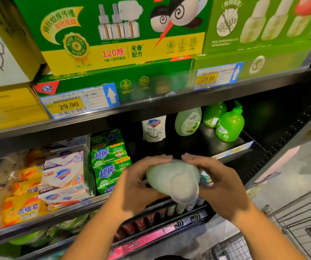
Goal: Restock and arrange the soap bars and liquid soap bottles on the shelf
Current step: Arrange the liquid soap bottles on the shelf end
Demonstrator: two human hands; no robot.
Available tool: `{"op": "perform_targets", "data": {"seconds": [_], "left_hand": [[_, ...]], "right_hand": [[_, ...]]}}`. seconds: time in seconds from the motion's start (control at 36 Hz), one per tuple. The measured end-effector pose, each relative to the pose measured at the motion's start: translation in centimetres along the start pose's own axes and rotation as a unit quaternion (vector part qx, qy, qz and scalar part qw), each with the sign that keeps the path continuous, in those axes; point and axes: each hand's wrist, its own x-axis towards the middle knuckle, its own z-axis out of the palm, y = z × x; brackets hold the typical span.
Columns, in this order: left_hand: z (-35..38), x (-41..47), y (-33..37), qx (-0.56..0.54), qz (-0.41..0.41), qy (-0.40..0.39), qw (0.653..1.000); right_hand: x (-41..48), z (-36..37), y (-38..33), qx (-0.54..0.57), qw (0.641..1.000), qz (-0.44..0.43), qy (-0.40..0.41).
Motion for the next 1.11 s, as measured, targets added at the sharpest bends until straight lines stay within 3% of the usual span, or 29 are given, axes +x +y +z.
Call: {"op": "perform_targets", "data": {"seconds": [0.06, 0.17, 0.28, 0.36, 0.47, 0.58, 0.67, 0.81, 0.97, 1.06, 1.11], "left_hand": [[-0.1, 0.0, 0.0, -0.011, 0.008, -0.001, 1.0], [-0.8, 0.7, 0.5, -0.028, -0.072, -0.037, 0.996], [-0.4, 1.8, 1.7, -0.072, -0.147, -0.068, 0.984], [0.8, 2.2, 2.1, -0.091, -0.213, -0.038, 0.972], [2.2, 2.3, 2.1, -0.109, -0.309, -0.047, 0.944], [3.2, 2.3, 1.5, -0.169, -0.418, -0.075, 0.89], [3.5, 2.6, 1.3, -0.227, -0.432, -0.064, 0.87], [3.2, 3.5, 0.9, -0.227, -0.432, -0.09, 0.868], [2.7, 3.7, -0.4, -0.268, -0.425, -0.147, 0.852], [3.0, 3.7, -0.4, -0.371, -0.429, -0.116, 0.816], [3.6, 3.5, 0.1, -0.423, -0.422, -0.054, 0.8]], "right_hand": [[-0.4, 0.0, -0.2, 0.006, 1.0, 0.017, -0.005], [-0.2, -1.1, -1.4, -0.063, 0.995, 0.067, -0.035], [0.9, -1.8, -2.0, 0.133, 0.974, 0.158, -0.091], [1.4, -1.8, -1.9, 0.196, 0.946, 0.24, -0.098], [0.7, -1.7, -1.0, 0.214, 0.915, 0.34, -0.034], [-0.2, -1.6, -0.1, 0.21, 0.872, 0.443, 0.016], [-0.4, -1.5, -0.2, 0.227, 0.853, 0.468, 0.05], [-0.4, -1.5, 0.0, 0.251, 0.829, 0.489, 0.1], [-0.2, -2.0, -1.6, 0.229, 0.864, 0.432, 0.117], [0.3, -2.1, -3.4, 0.194, 0.905, 0.362, 0.108], [0.5, -1.7, -4.8, 0.184, 0.924, 0.324, 0.083]]}}
